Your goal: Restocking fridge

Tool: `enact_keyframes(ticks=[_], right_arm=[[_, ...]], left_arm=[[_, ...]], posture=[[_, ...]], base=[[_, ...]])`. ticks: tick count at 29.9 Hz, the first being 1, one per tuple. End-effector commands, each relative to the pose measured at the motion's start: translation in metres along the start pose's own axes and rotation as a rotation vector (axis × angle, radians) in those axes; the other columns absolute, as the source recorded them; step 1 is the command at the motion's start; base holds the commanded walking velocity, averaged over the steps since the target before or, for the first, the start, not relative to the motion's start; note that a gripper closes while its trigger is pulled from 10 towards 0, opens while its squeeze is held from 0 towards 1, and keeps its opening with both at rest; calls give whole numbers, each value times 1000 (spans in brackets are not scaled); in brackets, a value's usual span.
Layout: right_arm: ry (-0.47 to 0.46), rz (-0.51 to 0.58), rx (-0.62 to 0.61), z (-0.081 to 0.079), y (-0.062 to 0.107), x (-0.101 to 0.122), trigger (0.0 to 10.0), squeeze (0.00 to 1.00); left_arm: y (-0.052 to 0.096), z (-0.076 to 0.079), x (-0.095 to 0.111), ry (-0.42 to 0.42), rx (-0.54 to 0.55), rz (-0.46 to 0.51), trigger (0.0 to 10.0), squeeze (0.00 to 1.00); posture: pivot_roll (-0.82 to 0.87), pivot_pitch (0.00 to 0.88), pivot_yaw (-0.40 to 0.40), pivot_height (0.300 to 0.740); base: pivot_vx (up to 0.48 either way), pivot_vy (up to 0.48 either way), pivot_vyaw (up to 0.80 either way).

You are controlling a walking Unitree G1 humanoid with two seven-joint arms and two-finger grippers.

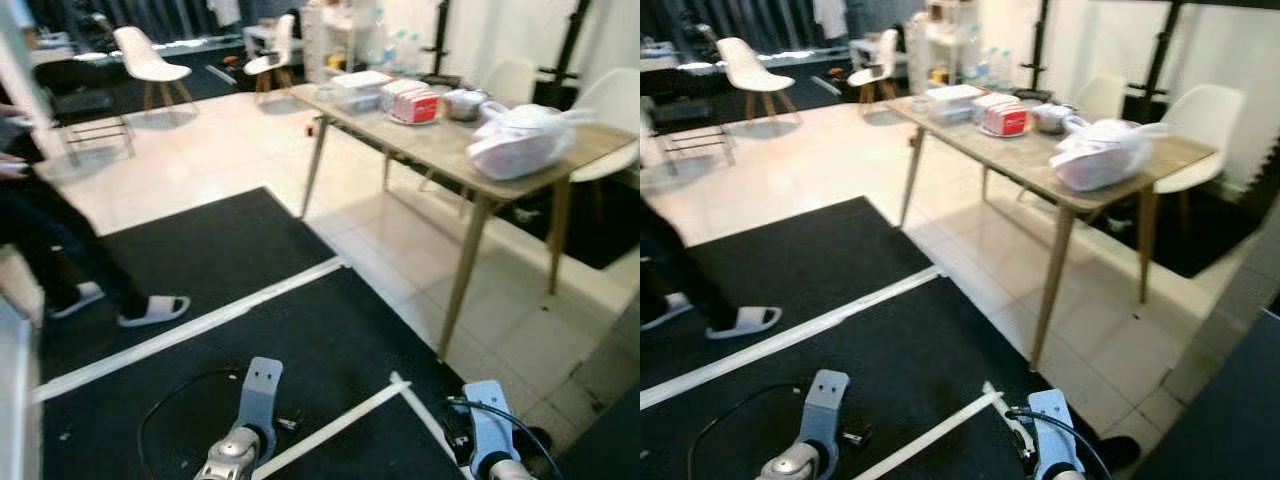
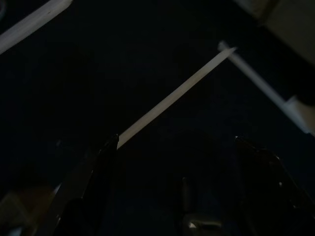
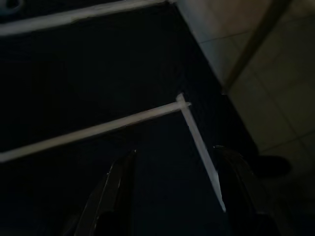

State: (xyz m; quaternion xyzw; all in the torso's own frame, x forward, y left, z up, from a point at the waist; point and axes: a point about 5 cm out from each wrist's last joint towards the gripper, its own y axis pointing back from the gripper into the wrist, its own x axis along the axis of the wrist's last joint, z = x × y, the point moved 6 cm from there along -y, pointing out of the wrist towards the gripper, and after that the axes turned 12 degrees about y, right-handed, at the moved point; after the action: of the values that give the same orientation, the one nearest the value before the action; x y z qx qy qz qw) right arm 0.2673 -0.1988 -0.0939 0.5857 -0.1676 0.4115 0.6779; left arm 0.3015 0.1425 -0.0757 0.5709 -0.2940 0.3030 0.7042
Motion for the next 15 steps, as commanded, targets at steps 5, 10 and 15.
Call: enact_keyframes(ticks=[5, 10, 15], right_arm=[[5, 6, 0, -1, 0, 2, 10000, 0], [3, 7, -1, 0, 0, 2, 10000, 0], [2, 6, -2, 1, 0, 1, 10000, 0]], left_arm=[[-1, 1, 7, -9, -5, 22, 10000, 0], [-1, 1, 12, 4, -11, 46, 10000, 0], [0, 0, 11, -6, -17, 53, 10000, 0]], posture=[[-62, 15, 9, 740], [-69, 14, 14, 740], [-67, 12, 12, 740]], base=[[0, 0, 800], [0, 0, 800], [0, 0, 800]])
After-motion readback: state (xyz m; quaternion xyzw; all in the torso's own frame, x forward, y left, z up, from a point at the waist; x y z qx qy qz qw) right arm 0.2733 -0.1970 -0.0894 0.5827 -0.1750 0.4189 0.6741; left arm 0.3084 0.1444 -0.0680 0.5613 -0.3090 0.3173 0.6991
